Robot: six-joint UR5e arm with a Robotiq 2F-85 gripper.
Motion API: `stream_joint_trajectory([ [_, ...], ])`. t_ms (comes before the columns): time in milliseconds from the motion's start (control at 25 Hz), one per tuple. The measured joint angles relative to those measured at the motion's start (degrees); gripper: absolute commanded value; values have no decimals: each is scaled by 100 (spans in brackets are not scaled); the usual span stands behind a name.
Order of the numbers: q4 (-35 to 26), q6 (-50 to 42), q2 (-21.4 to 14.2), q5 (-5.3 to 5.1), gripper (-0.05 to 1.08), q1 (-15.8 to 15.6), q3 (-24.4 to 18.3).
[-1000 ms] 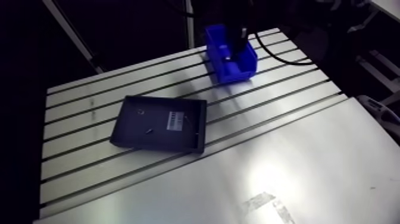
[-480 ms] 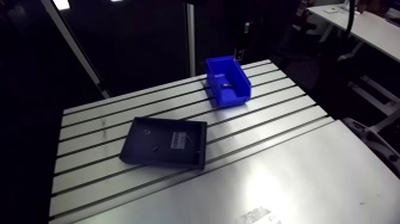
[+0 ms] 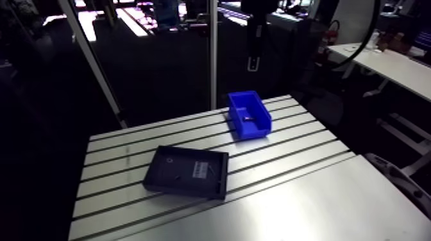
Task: Pick up the M10 bolt from the tray and put it into the blue bin.
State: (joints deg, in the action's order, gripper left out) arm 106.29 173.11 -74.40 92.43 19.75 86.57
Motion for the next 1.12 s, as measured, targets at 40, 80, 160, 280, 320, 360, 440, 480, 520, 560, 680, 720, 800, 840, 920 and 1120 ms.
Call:
stream_joint_trajectory([
  [40, -106, -225, -70, -4, 1, -32, -22],
  [80, -211, -458, -138, -8, 1, -66, -45],
  [160, -414, -927, -254, -19, 1, -129, -87],
  [280, -789, -1903, -457, -62, 1, -237, -160],
  [320, -912, -2267, -529, -83, 1, -270, -182],
  [360, -1029, -2644, -595, -105, 1, -300, -202],
  [440, -1264, -3520, -746, -151, 1, -357, -229],
  [480, -1341, -3860, -800, -166, 1, -377, -231],
  [520, -1436, -4341, -879, -182, 1, -412, -230],
  [560, -1525, -4861, -955, -193, 1, -460, -226],
  [680, -1690, -5726, -1058, -197, 1, -527, -214],
  [720, -1745, -5926, -1077, -197, 1, -529, -207],
  [800, -1847, -6268, -1119, -200, 1, -516, -172],
  [840, -1873, -6383, -1142, -203, 1, -509, -151],
  [920, -1913, -6658, -1210, -215, 1, -496, -80],
  [1120, -1944, -7192, -1320, -242, 1, -505, 39],
])
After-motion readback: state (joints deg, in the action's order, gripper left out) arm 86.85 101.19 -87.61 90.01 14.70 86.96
